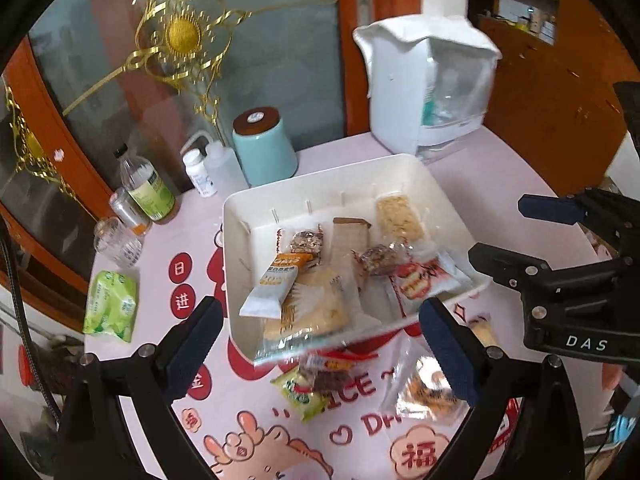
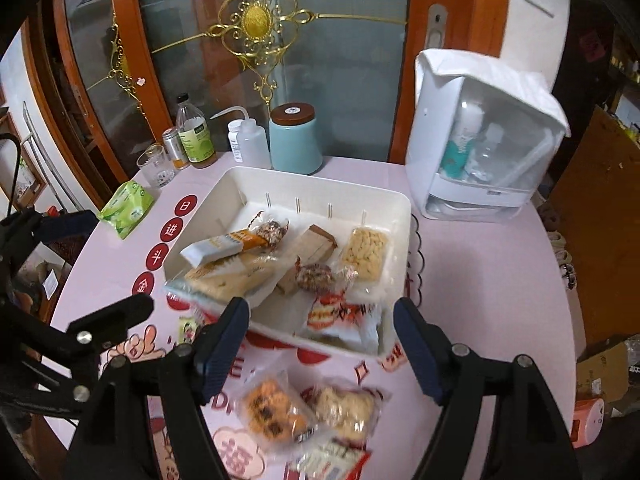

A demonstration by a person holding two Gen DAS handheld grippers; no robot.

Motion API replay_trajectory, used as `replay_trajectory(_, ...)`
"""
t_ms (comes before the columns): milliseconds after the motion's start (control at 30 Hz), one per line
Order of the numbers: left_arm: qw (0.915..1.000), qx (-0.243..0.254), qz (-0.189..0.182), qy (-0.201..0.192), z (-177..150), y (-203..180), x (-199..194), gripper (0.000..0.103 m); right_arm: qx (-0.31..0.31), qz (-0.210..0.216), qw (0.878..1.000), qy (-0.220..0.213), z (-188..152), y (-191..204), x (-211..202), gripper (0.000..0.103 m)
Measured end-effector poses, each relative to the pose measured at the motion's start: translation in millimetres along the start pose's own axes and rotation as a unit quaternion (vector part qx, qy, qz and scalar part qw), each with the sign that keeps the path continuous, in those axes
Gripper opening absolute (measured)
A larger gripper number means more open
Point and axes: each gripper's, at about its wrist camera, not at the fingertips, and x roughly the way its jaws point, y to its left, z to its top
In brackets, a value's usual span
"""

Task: Organize snacks
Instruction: 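Withdraw both grippers from the tray toward the remaining snacks, then grasp the brown chocolate pastry with the left gripper while the right grasps the white cracker pack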

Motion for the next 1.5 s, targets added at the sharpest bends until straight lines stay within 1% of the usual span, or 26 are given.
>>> replay_trajectory(167,0.9994,0.025,-0.013,-0.019,-21.7,-12.0,-43.2,0.102,0.013,-0.008,1.0,-0.009,-28.2,1.9,-35.6,0.075)
replay_trajectory(333,0.9974,0.055,-0.03,-0.035,-50.0,-28.6,-76.8,0.102,0.026,-0.014,1.0,-0.01,-63.5,2.5,-64.6,0.075)
replay_trajectory(467,0.9952,0.076,-0.048,-0.039,-76.2,-44.1,-89.7,0.102,0.031,-0.018,0.999,-0.009,-88.8,2.5,-75.7,0.076)
replay_trajectory(567,0.9936,0.091,-0.057,-0.037,-95.9,-54.9,-89.4,0.102,0.031,-0.029,0.999,-0.002,-108.0,0.4,-74.6,0.076)
replay_trajectory(667,0.9918,0.102,-0.073,-0.023,-117.6,-66.1,-79.6,0.102,0.031,-0.031,0.999,0.013,-126.5,-4.5,-64.1,0.076)
replay_trajectory(733,0.9908,0.106,-0.084,-0.006,-132.1,-72.9,-68.6,0.102,0.033,-0.03,0.999,0.024,-138.8,-8.0,-55.3,0.076)
replay_trajectory(900,0.9854,0.118,-0.113,0.049,-175.0,-84.4,-28.9,0.102,0.042,-0.031,0.997,0.048,-167.0,-17.1,-31.1,0.075)
replay_trajectory(967,0.9831,0.127,-0.116,0.064,-191.6,-89.8,-15.3,0.102,0.048,-0.025,0.997,0.057,-176.9,-21.6,-21.8,0.075)
replay_trajectory(1033,0.981,0.141,-0.107,0.08,-208.0,-94.8,1.7,0.102,0.048,-0.021,0.997,0.063,-185.3,-23.7,-13.0,0.075)
replay_trajectory(1133,0.9752,0.164,-0.105,0.104,-231.6,-102.6,25.0,0.102,0.038,-0.02,0.996,0.077,-196.2,-24.2,0.1,0.075)
replay_trajectory(1200,0.9716,0.182,-0.102,0.112,-242.6,-109.2,35.0,0.102,0.034,-0.018,0.996,0.085,-201.1,-25.5,7.6,0.075)
replay_trajectory(1267,0.9673,0.204,-0.097,0.115,-252.5,-116.3,43.3,0.099,0.032,-0.017,0.995,0.091,-204.8,-27.4,14.0,0.075)
replay_trajectory(1367,0.9605,0.236,-0.094,0.113,-262.6,-126.8,50.4,0.099,0.028,-0.012,0.995,0.099,-208.1,-30.7,22.5,0.075)
replay_trajectory(1433,0.9575,0.253,-0.088,0.107,-267.0,-134.0,53.8,0.098,0.023,-0.009,0.994,0.104,-209.1,-32.1,28.3,0.075)
replay_trajectory(1500,0.9564,0.259,-0.085,0.106,-268.2,-138.9,57.7,0.097,0.014,-0.004,0.994,0.108,-208.9,-31.7,34.2,0.075)
